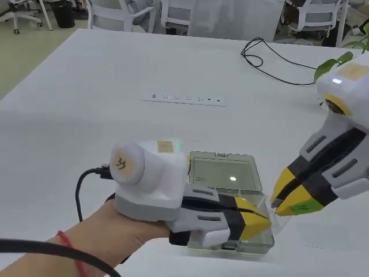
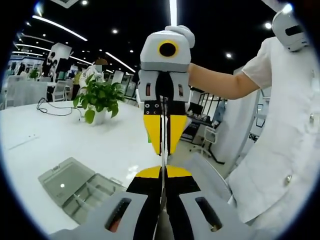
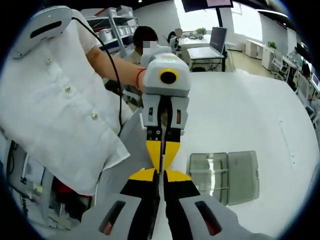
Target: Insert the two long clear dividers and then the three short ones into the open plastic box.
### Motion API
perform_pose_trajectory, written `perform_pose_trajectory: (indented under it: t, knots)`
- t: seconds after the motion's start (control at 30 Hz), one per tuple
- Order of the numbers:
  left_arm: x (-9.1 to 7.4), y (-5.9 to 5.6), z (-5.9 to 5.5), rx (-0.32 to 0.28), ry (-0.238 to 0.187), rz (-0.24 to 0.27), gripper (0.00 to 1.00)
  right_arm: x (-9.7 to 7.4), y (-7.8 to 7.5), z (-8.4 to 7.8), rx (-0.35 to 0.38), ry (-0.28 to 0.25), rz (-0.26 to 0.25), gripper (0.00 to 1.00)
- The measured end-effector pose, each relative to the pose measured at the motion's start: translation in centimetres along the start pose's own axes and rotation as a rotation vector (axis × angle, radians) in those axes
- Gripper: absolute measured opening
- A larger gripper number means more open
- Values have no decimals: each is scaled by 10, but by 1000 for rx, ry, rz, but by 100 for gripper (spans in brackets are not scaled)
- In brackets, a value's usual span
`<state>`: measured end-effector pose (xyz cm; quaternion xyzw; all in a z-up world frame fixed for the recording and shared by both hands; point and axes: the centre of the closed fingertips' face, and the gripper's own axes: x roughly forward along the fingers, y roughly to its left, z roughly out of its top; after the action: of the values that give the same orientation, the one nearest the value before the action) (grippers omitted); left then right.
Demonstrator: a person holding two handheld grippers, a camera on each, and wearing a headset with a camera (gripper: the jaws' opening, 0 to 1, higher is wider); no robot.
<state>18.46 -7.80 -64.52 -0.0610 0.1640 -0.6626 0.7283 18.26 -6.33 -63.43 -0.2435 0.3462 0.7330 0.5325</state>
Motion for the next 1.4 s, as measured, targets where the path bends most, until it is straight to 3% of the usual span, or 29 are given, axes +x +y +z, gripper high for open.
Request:
perform_pose_trajectory:
  t: [0.23, 0.8, 1.1, 1.4]
  knots:
    - [-1, -4, -4, 23, 11, -5, 0, 6, 4, -1, -11, 6, 15, 3]
    - [-2, 1, -5, 42, 9, 30, 0, 8, -2, -7, -23, 26, -15, 3]
    - [-12, 10, -10, 37, 15, 75, 2, 6, -7, -7, -33, 33, -51, 3]
    - [-30, 27, -24, 28, 48, 154, 17, 3, -21, -10, -32, 45, -118, 3]
